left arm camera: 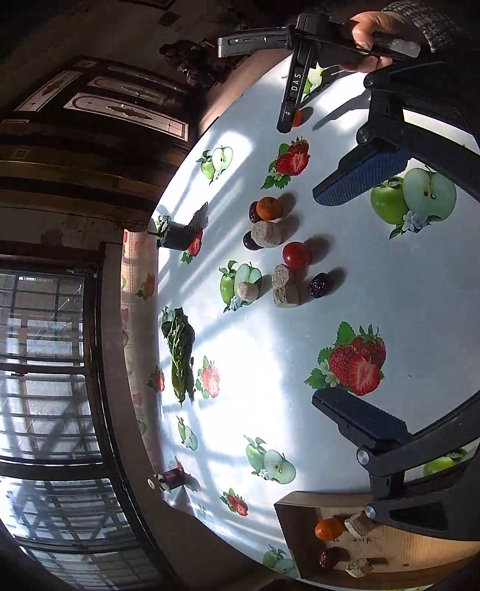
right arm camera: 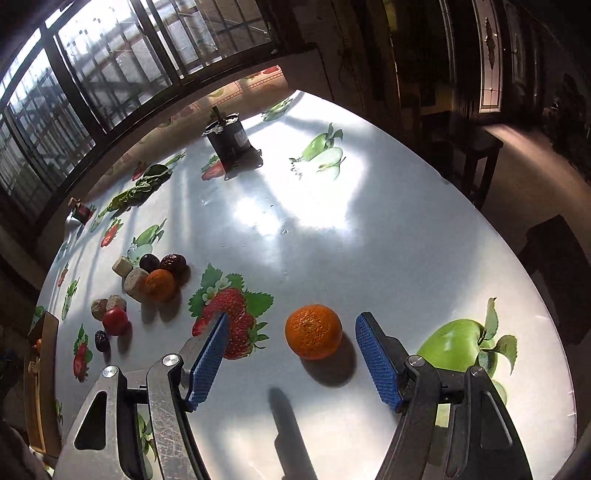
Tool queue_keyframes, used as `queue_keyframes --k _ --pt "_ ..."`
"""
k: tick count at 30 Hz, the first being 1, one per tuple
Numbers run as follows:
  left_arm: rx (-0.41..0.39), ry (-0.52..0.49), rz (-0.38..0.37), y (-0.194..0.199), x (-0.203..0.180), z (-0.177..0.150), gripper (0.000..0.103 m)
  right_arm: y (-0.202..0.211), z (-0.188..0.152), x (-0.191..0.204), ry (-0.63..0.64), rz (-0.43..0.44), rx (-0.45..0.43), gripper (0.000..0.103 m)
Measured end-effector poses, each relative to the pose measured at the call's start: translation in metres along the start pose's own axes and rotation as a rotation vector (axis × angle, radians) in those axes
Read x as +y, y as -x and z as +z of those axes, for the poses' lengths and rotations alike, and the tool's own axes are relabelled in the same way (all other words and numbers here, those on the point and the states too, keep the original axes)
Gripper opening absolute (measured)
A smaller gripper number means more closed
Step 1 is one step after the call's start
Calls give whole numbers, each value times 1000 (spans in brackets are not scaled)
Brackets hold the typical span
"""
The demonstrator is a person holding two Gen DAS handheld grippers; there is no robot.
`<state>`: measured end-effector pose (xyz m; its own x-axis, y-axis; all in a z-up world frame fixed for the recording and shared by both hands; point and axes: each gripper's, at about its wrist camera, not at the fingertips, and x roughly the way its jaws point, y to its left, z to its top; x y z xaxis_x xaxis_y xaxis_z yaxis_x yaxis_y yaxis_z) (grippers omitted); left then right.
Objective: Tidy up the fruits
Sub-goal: 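Move both tools back over the table toward the tomato and tangerine, then grasp the red tomato with the left gripper while the right gripper grasps a tangerine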
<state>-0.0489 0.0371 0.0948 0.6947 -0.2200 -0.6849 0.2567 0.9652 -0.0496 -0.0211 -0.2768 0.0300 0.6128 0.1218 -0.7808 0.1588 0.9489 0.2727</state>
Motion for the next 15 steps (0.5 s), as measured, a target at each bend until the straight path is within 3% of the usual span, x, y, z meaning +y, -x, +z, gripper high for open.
queue_keyframes --k 1,4,11,15 --pt "14 -25 -14 -8 -7 2 75 -2 -1 2 9 -8 0 74" --pt "96 -42 -70 -42 -22 8 53 -9 -3 7 28 -28 -4 74" --pt "178 -74 -32 -103 -36 6 53 -13 -6 11 100 -67 -31 73" --pt "202 -85 -43 -116 -41 8 45 -13 -8 15 123 -84 -32 69"
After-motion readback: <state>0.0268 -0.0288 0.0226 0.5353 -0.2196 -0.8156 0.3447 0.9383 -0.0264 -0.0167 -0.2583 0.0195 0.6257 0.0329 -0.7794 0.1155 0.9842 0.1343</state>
